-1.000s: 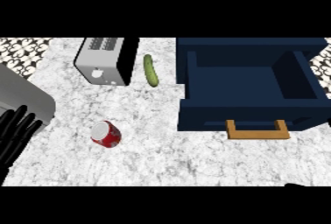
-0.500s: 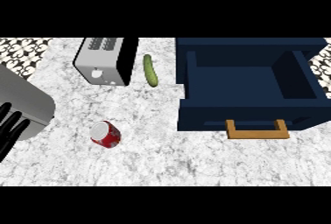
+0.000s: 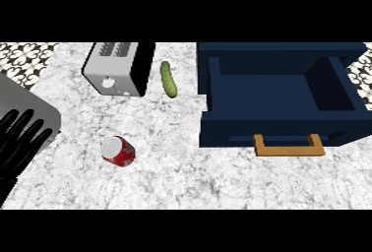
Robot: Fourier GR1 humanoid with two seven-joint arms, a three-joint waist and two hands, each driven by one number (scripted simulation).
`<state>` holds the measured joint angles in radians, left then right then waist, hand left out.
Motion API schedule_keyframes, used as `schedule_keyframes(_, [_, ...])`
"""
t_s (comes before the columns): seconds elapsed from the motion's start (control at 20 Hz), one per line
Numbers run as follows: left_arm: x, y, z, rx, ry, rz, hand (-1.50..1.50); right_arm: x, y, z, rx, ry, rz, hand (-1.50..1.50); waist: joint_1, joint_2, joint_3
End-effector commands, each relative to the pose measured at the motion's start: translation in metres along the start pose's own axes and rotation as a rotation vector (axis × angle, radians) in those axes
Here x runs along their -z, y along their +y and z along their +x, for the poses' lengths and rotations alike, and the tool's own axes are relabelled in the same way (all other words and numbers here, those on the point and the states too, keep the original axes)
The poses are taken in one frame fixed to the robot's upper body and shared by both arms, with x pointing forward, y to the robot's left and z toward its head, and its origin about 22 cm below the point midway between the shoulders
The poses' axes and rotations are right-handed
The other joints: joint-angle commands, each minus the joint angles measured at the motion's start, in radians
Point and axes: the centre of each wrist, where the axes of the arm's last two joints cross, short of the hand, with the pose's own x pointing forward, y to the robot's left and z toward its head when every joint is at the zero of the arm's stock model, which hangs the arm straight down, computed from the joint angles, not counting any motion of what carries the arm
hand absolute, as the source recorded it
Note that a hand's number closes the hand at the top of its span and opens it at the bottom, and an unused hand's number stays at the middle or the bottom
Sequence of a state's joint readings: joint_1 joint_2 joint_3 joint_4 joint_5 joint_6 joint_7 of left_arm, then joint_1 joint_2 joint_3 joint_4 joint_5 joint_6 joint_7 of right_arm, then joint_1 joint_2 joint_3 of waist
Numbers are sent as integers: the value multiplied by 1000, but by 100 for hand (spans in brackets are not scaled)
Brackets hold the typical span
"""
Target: Pick up the can, place it into the drawer and close the drawer
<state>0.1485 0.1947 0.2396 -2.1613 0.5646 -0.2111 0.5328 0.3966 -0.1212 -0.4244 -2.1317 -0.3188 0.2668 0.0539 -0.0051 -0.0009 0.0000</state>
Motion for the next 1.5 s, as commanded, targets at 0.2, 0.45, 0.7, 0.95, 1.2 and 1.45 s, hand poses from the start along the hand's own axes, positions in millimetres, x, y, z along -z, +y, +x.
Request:
schedule_keyframes(0.2, [37, -25, -8, -22, 35, 19, -150, -19, 5, 11, 6, -1, 12, -150, -4, 0, 0])
schedule_keyframes(0.45, [65, -17, -40, -22, 60, 24, -150, -12, -27, 5, -1, 3, 12, -150, -4, 1, 0])
schedule_keyframes(0.7, [61, -34, -67, 9, 73, 36, -150, -13, -17, 1, -10, 9, 1, -150, 0, 1, 0])
schedule_keyframes(0.95, [56, -8, -98, 24, 95, 53, -150, -18, -40, 18, 4, -15, -3, -150, 0, 0, 0])
schedule_keyframes(1.2, [64, -2, -135, 39, 90, 95, -150, -24, -38, 13, -1, 0, -6, -150, -2, 1, 0])
schedule_keyframes(1.45, [67, 35, -144, 55, 95, 153, -150, -33, -32, 13, 5, 2, 7, -150, -3, 1, 0])
